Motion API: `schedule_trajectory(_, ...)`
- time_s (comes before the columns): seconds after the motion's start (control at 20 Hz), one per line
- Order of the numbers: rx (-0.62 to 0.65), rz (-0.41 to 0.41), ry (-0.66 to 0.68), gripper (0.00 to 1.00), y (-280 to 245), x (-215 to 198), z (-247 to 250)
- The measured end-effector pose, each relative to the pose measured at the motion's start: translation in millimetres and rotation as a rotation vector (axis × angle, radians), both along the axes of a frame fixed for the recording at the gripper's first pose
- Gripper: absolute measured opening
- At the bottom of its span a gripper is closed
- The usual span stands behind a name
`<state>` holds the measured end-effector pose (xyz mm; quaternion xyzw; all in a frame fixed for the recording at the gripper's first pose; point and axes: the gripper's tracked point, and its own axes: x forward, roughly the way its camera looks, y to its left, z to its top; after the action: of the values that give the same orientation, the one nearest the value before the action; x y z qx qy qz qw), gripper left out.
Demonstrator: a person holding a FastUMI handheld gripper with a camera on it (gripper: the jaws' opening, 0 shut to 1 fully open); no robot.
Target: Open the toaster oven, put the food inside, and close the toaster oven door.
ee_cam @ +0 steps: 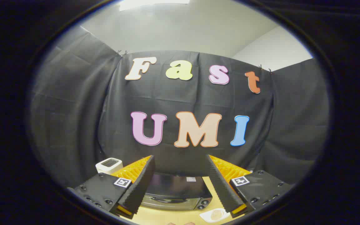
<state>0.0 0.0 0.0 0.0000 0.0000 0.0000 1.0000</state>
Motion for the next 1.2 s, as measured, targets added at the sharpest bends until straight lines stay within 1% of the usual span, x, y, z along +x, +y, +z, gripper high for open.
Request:
schedule_trajectory(0.25, 0.003, 0.006, -0.004, 1.00, 9, 0, -2)
schedule_trajectory(0.55, -0.015, -0.002, 0.033, 1.00, 13, 0, -14)
schedule_trajectory(0.9, -0.011, 0.011, 0.046, 1.00, 22, -1, -20)
schedule_trajectory(1.05, -0.013, 0.016, 0.045, 1.00, 25, 2, -23)
schedule_trajectory(1.2, 0.009, 0.020, 0.054, 1.00, 26, 11, -37)
